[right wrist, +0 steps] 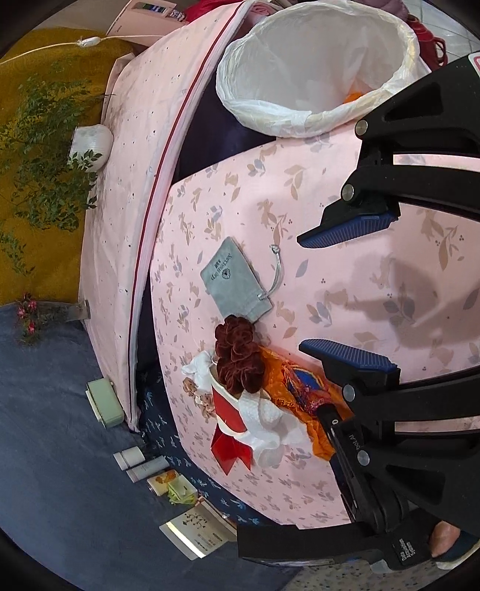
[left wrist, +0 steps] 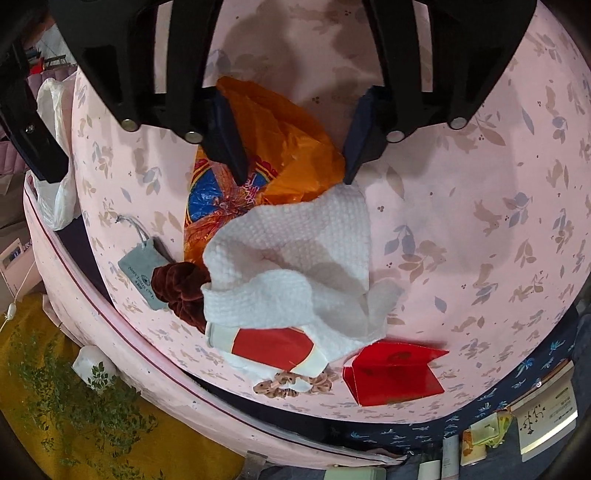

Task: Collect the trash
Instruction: 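Grasp the orange plastic bag with the left tool while the right tool grasps the dark red scrunchie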

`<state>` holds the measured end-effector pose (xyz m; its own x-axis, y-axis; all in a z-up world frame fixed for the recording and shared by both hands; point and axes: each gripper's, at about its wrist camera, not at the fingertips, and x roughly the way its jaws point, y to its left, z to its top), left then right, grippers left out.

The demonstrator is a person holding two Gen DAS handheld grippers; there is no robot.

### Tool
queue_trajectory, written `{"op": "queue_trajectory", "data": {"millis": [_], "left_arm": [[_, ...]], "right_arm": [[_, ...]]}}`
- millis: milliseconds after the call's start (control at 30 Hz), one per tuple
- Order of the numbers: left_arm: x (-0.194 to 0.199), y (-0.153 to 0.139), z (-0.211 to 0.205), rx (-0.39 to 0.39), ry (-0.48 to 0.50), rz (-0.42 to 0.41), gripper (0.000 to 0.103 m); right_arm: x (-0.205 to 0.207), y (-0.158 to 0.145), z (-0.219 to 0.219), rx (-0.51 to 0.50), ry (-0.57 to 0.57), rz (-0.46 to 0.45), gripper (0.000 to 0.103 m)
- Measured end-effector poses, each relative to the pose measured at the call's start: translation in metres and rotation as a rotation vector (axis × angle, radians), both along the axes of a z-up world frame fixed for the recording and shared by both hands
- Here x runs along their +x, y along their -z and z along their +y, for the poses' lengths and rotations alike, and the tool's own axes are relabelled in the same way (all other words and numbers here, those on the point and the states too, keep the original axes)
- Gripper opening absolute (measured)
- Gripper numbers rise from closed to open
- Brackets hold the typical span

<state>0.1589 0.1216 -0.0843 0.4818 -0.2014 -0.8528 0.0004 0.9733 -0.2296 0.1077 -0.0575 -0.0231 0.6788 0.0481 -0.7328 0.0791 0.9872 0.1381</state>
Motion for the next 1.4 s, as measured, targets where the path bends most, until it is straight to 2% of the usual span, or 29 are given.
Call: {"op": "queue_trajectory", "data": {"millis": [67,233,467,700,967,1033,1100,1167,1233,1400], "left_arm": [[-0.001,0.000,0.000,0.000,0.022,-0.001,0.025],[-0.002,-0.006,0.009,-0.043,0.033,-0.005,0.013],[-0.006,-0.016,0.019,-0.061,0.048,-0.009,0.012],[0.000,-0.011,0.030,-0.030,0.036,0.004,0.012],[0.014,-0.004,0.053,-0.040,-0.007,0.006,0.012],[0.017,-0.001,0.055,-0.043,-0.009,0.008,0.012],[0.019,0.001,0.056,-0.044,-0.009,0.013,0.012],[0.020,0.002,0.056,-0.046,-0.010,0.014,0.012],[0.020,0.002,0.055,-0.043,-0.009,0.009,0.012],[0.016,-0.005,0.047,-0.044,0.004,-0.003,0.010]], "right_arm": [[0.002,0.002,0.006,-0.002,-0.011,0.004,0.050],[0.011,0.002,0.021,-0.005,-0.037,0.008,0.050],[0.032,0.002,0.035,0.024,-0.078,0.006,0.050],[0.069,0.008,0.052,0.037,-0.121,0.023,0.050],[0.105,0.039,0.053,0.023,-0.093,0.090,0.050],[0.109,0.049,0.053,0.034,-0.093,0.113,0.047],[0.111,0.058,0.053,0.046,-0.097,0.128,0.039],[0.111,0.062,0.053,0.078,-0.110,0.122,0.025],[0.110,0.062,0.055,0.085,-0.127,0.115,0.017],[0.103,0.051,0.056,0.089,-0.140,0.093,0.011]]}}
